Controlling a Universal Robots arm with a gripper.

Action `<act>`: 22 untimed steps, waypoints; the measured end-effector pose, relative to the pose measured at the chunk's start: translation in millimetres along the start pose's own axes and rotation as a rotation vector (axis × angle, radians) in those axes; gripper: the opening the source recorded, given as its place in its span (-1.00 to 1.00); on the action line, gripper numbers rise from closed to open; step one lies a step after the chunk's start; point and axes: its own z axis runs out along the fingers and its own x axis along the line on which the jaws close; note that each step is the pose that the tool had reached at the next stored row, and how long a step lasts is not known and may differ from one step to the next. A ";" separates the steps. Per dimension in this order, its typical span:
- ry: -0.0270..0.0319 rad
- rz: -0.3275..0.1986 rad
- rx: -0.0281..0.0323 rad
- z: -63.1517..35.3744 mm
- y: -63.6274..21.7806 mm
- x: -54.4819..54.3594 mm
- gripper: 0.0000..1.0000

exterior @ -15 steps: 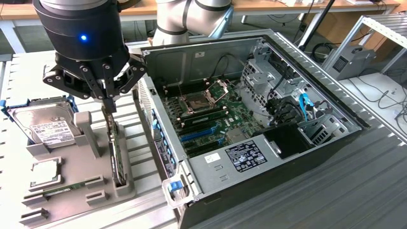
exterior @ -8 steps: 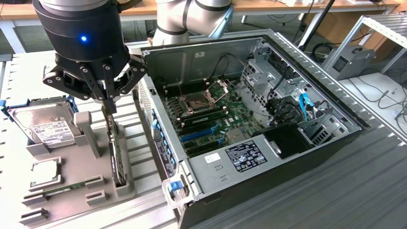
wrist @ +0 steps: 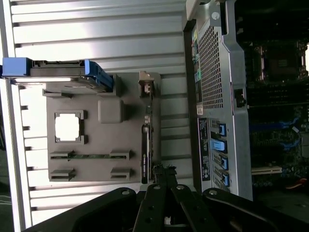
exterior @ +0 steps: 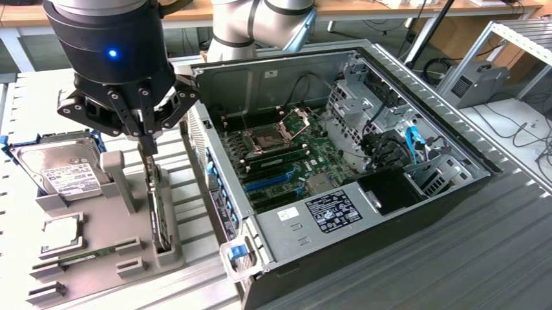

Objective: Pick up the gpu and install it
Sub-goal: 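Reach for the gpu, then pick up the gpu and move the gpu toward the slot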

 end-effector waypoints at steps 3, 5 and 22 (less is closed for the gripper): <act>0.0000 0.000 0.0000 0.0 -2.0 -0.1 -0.79; -0.0001 0.000 -0.0001 0.1 -5.0 -0.3 -0.79; 0.0000 0.000 0.0000 0.1 -9.1 -0.7 -0.79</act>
